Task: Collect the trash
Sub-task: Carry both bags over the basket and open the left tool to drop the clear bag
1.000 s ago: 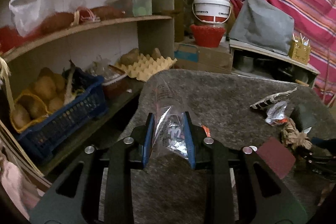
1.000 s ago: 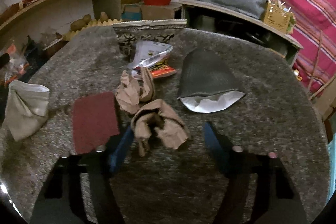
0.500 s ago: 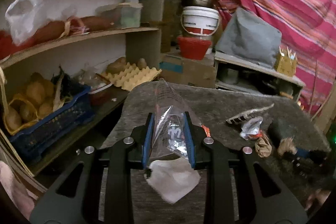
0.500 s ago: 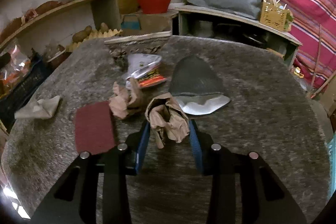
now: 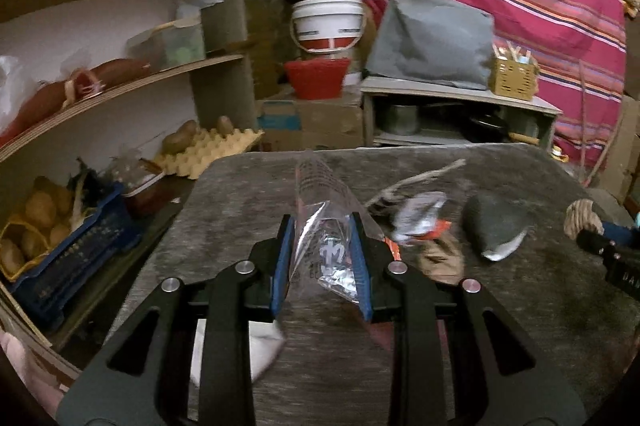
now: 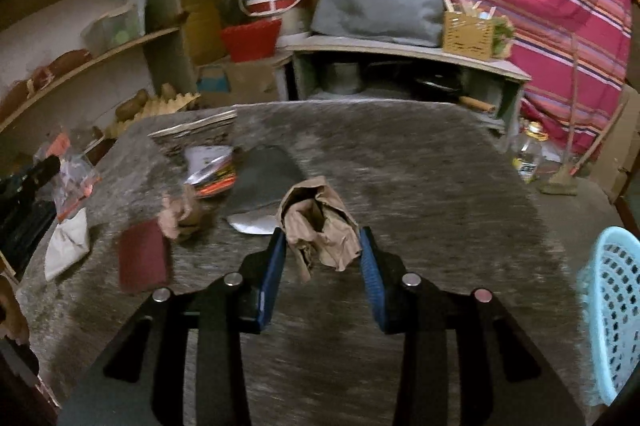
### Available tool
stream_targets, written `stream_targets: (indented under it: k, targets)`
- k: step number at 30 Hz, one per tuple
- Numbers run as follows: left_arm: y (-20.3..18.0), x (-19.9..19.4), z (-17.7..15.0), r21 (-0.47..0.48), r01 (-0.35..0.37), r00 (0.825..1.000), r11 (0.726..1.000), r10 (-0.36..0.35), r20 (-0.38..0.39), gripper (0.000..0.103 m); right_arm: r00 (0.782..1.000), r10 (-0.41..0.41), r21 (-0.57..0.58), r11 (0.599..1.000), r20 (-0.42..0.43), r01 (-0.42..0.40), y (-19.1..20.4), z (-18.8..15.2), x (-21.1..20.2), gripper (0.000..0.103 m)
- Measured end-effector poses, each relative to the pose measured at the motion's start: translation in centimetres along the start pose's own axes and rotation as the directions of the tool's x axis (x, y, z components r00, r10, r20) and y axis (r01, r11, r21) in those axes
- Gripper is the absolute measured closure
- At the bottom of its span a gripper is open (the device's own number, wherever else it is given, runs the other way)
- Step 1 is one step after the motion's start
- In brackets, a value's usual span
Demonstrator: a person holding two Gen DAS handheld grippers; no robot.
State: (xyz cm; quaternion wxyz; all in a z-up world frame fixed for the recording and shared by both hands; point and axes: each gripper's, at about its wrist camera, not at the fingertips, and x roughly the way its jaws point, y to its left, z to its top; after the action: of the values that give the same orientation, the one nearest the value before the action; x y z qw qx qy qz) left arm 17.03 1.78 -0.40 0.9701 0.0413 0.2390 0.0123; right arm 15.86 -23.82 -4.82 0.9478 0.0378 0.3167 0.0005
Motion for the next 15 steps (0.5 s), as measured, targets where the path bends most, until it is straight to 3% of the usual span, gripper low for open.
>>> stream_targets:
  k: [15]
  targets:
    - [-10.3,-0.8,-0.7,0.079,0.124,0.992,0.989,-0.124,-0.004,0.077,0.99,-0.133,0.079,0.988,0.039,0.13,-10.4,-1.0,-4.3,0.065]
